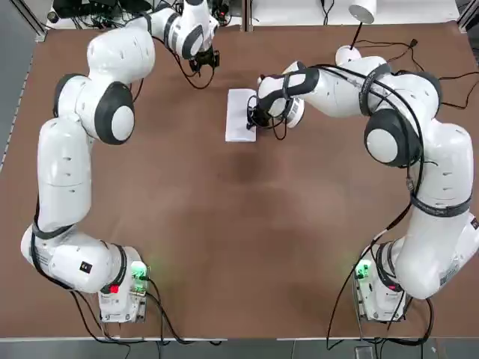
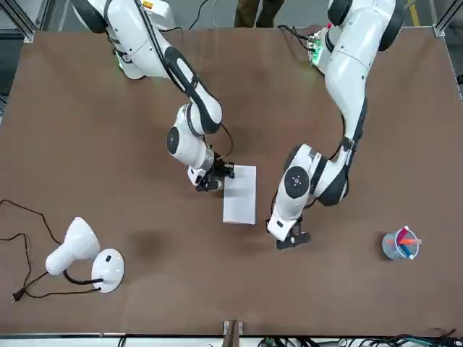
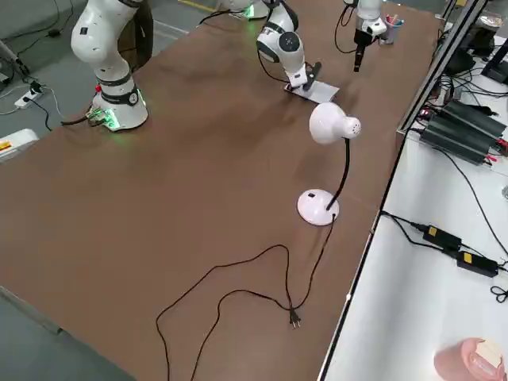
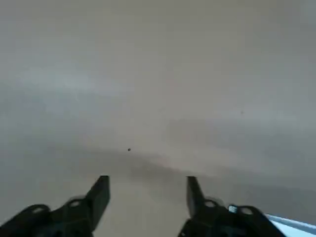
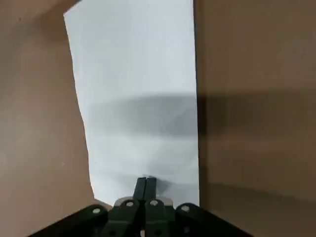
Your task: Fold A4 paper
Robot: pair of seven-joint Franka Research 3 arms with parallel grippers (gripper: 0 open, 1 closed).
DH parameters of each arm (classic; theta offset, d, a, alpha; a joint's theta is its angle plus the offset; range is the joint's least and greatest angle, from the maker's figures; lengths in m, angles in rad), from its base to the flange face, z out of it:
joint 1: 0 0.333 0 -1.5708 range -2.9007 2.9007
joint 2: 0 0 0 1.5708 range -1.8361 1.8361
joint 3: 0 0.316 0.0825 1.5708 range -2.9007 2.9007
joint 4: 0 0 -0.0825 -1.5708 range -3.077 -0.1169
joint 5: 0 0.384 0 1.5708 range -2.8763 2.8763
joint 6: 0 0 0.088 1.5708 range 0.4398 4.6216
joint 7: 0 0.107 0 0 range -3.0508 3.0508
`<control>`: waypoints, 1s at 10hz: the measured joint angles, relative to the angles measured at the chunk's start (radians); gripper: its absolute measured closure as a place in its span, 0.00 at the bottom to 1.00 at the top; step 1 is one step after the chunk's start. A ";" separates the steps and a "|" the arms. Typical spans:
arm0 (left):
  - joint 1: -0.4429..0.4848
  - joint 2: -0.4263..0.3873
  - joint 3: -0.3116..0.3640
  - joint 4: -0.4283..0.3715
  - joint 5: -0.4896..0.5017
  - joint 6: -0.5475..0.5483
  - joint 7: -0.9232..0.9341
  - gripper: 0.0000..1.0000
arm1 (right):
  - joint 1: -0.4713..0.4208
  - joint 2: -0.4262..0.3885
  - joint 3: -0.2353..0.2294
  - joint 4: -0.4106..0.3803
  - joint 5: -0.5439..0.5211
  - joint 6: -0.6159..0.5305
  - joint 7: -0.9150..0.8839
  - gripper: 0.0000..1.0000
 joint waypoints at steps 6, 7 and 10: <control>0.098 -0.026 -0.005 0.057 -0.047 0.015 -0.030 0.00 | -0.001 0.055 -0.045 0.094 0.000 0.002 -0.033 0.99; 0.115 -0.028 -0.006 0.061 -0.060 0.024 -0.030 0.00 | 0.000 0.061 -0.047 0.106 0.000 0.002 -0.037 0.99; 0.169 -0.033 -0.006 0.066 -0.071 0.057 -0.029 0.00 | 0.000 0.091 -0.064 0.148 0.000 0.002 -0.051 0.99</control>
